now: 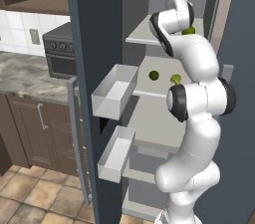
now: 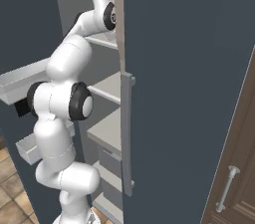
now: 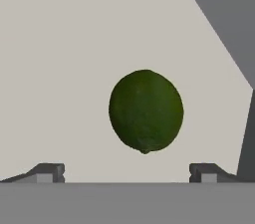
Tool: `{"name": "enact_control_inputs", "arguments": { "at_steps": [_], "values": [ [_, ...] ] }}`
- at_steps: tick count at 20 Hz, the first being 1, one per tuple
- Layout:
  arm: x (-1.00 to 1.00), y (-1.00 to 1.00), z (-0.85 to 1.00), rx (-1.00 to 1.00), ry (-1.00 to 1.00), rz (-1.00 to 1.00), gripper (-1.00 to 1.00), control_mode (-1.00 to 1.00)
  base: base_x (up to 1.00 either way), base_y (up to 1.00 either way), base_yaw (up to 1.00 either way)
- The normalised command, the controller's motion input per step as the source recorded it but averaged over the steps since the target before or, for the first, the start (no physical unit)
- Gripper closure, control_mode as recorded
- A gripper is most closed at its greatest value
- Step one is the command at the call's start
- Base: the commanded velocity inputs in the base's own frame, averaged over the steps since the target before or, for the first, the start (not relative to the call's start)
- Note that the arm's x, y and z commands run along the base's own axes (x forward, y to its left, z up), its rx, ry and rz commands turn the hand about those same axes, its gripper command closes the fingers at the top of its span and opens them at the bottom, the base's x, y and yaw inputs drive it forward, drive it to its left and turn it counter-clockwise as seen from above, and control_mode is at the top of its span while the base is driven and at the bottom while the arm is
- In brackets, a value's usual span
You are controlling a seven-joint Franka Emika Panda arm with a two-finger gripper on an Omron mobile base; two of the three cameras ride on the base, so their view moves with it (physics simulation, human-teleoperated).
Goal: Take the limes from the highest rack and move them to the second highest rack where the broccoli and lime are located, to maximize freezer space. Close the freezer door after rearranging.
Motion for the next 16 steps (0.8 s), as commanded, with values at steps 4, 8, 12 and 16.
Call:
{"name": "enact_control_inputs", "arguments": {
  "at_steps": [4,8,12,16],
  "values": [
    [0.38,-0.03,-0.17,0.0,0.01,0.0,-1.0,-1.0,0.0,0.0,0.0],
    [0.4,0.0,-0.14,0.0,0.0,0.0,-1.0,-1.0,0.0,0.0,0.0],
    [0.32,-0.01,-0.16,0.0,0.01,0.0,-1.0,-1.0,0.0,0.0,0.0],
    [0.05,-0.1,-0.27,0.0,0.09,0.0,-1.0,-1.0,0.0,0.0,0.0]
  ]
}}
